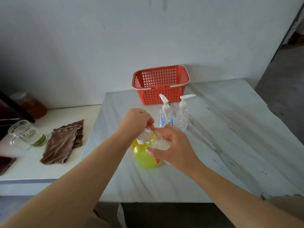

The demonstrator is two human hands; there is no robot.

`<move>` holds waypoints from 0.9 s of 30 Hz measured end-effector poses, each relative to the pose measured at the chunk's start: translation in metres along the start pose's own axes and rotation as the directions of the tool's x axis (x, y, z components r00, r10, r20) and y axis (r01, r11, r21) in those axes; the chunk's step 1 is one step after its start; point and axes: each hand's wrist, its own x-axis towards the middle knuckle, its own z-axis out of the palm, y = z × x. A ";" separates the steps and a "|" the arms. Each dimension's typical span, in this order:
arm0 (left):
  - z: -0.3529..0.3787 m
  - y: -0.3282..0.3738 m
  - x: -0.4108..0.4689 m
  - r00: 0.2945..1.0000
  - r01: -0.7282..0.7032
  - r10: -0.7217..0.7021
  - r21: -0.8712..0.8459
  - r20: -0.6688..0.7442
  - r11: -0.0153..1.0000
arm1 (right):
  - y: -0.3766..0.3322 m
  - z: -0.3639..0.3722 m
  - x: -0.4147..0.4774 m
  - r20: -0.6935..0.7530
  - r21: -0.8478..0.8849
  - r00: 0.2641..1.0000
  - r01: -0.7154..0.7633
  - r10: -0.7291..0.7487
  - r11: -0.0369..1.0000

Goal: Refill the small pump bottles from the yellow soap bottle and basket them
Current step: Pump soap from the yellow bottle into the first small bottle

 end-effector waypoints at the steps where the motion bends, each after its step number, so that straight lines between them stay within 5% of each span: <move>1: 0.001 -0.001 0.000 1.000 -0.004 0.004 0.009 0.003 1.000 | 0.001 0.000 0.000 0.003 0.004 1.000 -0.003 0.003 1.000; 27: 0.007 -0.005 0.001 1.000 -0.019 0.018 0.029 0.022 0.999 | 0.008 0.002 -0.004 -0.004 0.055 1.000 -0.024 0.024 0.998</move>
